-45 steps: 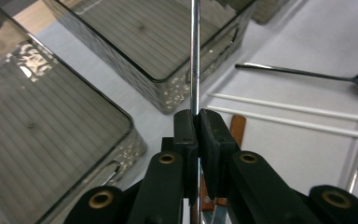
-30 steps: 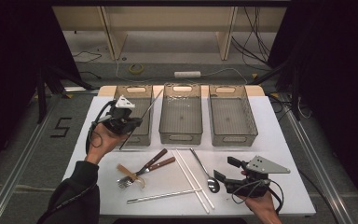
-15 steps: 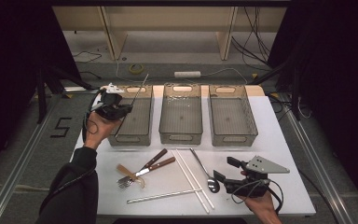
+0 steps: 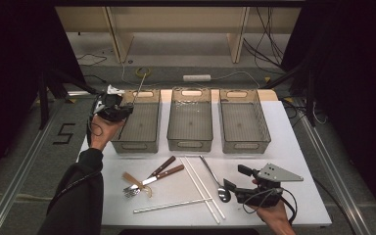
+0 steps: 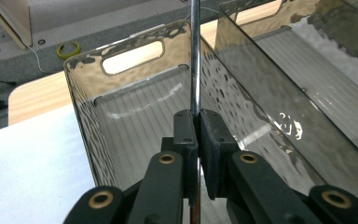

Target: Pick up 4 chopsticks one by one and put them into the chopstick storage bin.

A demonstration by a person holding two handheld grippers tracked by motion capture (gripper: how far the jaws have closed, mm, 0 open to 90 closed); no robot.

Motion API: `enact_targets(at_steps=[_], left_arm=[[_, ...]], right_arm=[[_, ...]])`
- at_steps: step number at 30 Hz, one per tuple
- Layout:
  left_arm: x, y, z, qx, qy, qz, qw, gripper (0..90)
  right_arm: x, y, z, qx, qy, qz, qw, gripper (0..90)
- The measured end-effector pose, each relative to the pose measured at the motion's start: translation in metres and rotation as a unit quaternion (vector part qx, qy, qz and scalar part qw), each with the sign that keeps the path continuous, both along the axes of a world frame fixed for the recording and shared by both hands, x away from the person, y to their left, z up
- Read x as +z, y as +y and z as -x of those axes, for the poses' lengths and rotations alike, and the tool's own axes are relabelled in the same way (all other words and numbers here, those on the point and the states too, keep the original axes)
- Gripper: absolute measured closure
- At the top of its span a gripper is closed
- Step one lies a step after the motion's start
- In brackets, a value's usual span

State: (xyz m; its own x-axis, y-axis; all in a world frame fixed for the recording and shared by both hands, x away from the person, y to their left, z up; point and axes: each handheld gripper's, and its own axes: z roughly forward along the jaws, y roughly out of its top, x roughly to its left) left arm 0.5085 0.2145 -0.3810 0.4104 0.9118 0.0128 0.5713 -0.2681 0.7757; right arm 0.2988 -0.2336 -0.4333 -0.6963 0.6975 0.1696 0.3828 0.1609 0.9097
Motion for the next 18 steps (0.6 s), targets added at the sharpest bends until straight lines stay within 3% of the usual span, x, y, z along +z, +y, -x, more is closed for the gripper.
enact_targets(at_steps=[10, 18], left_arm=[[-0.027, 0.005, 0.000, 0.010, 0.018, -0.006, 0.9998, 85.1], [-0.035, 0.008, 0.000, 0.029, 0.029, -0.012, 0.9991, 82.4]], right_arm=[[0.000, 0.000, 0.000, 0.001, 0.000, 0.000, 1.0000, 26.4], [0.000, 0.000, 0.000, 0.000, 0.001, 0.000, 1.0000, 26.4]])
